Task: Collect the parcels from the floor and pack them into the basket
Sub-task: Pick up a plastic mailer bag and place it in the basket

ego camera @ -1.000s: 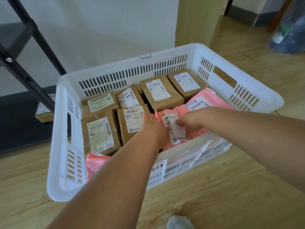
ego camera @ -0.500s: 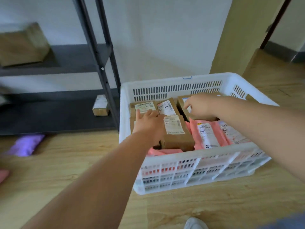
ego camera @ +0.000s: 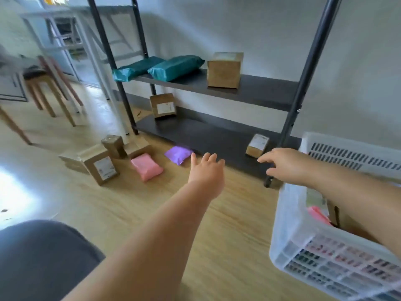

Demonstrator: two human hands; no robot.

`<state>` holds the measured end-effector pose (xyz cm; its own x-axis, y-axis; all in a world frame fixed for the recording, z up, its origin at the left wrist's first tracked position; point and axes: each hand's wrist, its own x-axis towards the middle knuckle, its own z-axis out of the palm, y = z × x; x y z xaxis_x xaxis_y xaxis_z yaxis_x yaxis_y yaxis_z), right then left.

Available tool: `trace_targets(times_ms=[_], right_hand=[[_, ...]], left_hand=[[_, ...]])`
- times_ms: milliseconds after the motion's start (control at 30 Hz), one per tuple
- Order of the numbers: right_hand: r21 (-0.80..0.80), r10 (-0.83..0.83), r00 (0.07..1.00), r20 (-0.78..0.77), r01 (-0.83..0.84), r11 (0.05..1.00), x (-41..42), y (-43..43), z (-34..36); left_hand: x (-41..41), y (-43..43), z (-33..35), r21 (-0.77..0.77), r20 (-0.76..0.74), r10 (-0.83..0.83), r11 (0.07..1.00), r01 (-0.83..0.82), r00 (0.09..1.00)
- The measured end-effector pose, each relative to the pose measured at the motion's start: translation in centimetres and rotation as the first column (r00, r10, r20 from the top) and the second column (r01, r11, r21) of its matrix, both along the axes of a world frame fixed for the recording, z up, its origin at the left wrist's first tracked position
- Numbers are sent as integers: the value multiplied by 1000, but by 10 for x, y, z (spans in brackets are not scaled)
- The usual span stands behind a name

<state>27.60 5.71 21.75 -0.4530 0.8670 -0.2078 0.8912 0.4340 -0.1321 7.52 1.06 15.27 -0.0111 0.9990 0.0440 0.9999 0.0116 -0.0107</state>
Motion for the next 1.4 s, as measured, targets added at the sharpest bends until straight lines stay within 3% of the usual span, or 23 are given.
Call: trace_targets(times_ms=[333, 500, 600, 833, 1033, 1267, 1400], right_hand=[[-82, 197, 980, -11, -197, 977, -150, -9, -22], [-58, 234, 964, -130, -243, 968, -214, 14, -25], [-99, 257, 960, -110, -268, 958, -241, 29, -55], [-178, 202, 955, -219, -242, 954, -322, 82, -170], [-184, 115, 943, -312, -179, 966, -404, 140, -254], [-243, 59, 974, -218, -113, 963, -476, 188, -313], [-290, 23, 985, -170, -72, 954, -501, 203, -333]], left_hand=[[-131, -63, 1, -78, -38, 279, 956, -281, 959], [-179, -47, -11, -147, 16, 418, 900, -411, 908], [-207, -23, -33, -177, 60, 464, 876, -448, 884], [-282, 45, -128, -177, 187, 561, 827, -534, 806], [-335, 97, -199, -186, 388, 674, 725, -663, 628], [-374, 122, -265, -323, 505, 703, 692, -646, 500], [-390, 131, -280, -424, 468, 716, 696, -579, 518]])
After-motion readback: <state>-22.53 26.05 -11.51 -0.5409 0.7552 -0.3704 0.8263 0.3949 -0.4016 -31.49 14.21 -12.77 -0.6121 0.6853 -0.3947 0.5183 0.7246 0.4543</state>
